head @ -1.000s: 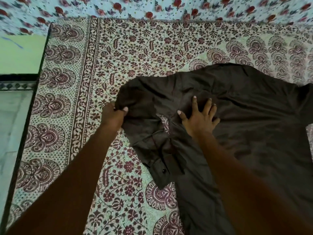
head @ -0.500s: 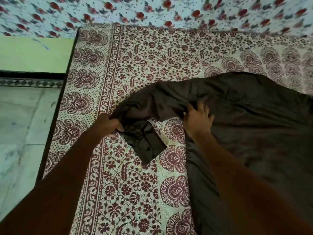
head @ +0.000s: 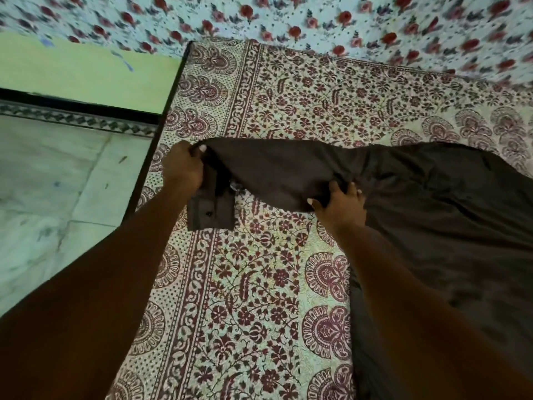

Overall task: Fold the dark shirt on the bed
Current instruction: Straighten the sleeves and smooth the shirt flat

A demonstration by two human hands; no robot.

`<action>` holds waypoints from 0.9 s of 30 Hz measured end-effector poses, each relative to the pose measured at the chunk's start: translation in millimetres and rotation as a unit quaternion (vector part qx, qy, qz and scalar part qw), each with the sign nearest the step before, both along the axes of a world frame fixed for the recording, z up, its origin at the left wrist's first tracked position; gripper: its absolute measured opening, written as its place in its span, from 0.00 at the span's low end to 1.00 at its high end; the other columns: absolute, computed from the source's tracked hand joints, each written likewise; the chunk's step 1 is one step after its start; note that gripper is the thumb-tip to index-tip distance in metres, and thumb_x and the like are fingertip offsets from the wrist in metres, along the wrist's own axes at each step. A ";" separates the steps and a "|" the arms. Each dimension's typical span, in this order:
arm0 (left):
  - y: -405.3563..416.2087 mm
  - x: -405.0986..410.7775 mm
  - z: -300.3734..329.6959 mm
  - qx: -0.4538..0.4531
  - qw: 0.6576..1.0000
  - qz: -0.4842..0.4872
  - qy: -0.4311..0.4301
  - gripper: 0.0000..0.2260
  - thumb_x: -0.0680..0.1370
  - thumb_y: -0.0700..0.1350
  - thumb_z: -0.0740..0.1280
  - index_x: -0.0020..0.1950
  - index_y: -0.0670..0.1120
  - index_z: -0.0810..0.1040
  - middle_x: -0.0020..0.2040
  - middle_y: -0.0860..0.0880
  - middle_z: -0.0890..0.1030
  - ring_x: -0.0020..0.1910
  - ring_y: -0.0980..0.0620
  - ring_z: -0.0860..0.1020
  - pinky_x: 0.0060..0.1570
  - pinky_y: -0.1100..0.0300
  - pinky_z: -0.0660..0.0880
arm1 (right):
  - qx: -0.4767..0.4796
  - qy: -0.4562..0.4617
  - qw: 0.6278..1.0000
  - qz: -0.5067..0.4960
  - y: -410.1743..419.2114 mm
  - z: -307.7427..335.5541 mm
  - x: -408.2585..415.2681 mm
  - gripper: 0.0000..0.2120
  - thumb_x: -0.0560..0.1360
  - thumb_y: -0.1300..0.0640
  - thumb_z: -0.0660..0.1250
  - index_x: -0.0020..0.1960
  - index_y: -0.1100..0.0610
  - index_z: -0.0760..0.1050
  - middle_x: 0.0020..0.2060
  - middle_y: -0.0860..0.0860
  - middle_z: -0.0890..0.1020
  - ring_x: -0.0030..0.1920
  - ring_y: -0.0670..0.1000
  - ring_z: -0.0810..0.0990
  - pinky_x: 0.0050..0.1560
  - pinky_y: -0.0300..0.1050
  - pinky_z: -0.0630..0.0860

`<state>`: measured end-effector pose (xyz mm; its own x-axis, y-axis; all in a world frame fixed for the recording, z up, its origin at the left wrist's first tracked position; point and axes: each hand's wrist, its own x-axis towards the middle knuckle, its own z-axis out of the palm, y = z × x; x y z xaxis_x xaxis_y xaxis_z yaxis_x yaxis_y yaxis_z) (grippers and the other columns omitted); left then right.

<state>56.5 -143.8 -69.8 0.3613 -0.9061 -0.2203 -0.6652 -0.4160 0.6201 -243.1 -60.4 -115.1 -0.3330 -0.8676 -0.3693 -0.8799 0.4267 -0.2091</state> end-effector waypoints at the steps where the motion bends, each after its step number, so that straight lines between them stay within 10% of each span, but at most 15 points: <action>1: -2.5 4.5 0.8 -0.004 1.000 -0.004 0.001 0.20 0.83 0.53 0.63 0.57 0.34 0.77 0.57 0.33 0.80 0.59 0.34 0.78 0.54 0.49 0.72 | 0.004 0.000 1.000 -0.001 0.7 -0.6 0.4 0.33 0.76 0.35 0.66 0.74 0.49 0.63 0.78 0.62 0.58 0.77 0.68 0.55 0.71 0.68 0.65; 6: -15.6 29.0 2.5 0.037 0.993 -0.110 0.012 0.23 0.76 0.60 0.70 0.41 0.38 0.79 0.38 0.41 0.80 0.44 0.40 0.81 0.43 0.53 0.70 | 0.021 0.001 1.000 -0.022 -11.5 4.8 7.9 0.36 0.74 0.35 0.67 0.76 0.48 0.61 0.78 0.64 0.58 0.78 0.69 0.55 0.73 0.69 0.62; 10: -27.2 54.0 13.5 0.145 0.969 -0.187 0.063 0.13 0.56 0.48 0.76 0.35 0.42 0.83 0.38 0.40 0.83 0.44 0.37 0.82 0.42 0.52 0.75 | 0.028 0.038 0.998 -0.047 -19.4 9.8 32.7 0.37 0.74 0.39 0.66 0.78 0.47 0.56 0.79 0.64 0.54 0.77 0.69 0.53 0.73 0.70 0.56; 22: -60.3 97.0 2.3 0.079 0.957 -0.230 -0.159 0.24 0.73 0.69 0.67 0.48 0.47 0.80 0.48 0.41 0.81 0.51 0.40 0.81 0.50 0.48 0.76 | -0.020 0.027 0.999 -0.004 -9.1 -18.2 64.2 0.29 0.81 0.48 0.57 0.80 0.41 0.53 0.82 0.56 0.47 0.80 0.65 0.44 0.75 0.70 0.51; 25: -61.0 96.0 2.5 0.079 0.923 -0.260 -0.271 0.33 0.67 0.79 0.58 0.44 0.51 0.80 0.45 0.43 0.82 0.48 0.40 0.82 0.49 0.47 0.78 | -0.024 0.039 0.999 0.000 -8.0 -20.7 64.7 0.30 0.81 0.48 0.57 0.80 0.41 0.53 0.82 0.57 0.48 0.80 0.66 0.45 0.75 0.70 0.52; 27: -64.5 91.0 4.5 0.112 0.882 -0.270 -0.370 0.23 0.74 0.69 0.65 0.54 0.51 0.80 0.56 0.42 0.82 0.59 0.39 0.79 0.61 0.39 0.71 | -0.018 0.048 0.999 0.004 -9.1 -21.2 66.3 0.30 0.81 0.48 0.56 0.80 0.41 0.52 0.82 0.57 0.48 0.80 0.66 0.45 0.74 0.71 0.52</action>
<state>147.5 -208.2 -65.2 0.0113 -0.9537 -0.3006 -0.9918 0.0275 -0.1246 -176.8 -69.5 -136.3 -0.3592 -0.8824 -0.3038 -0.8996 0.4140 -0.1392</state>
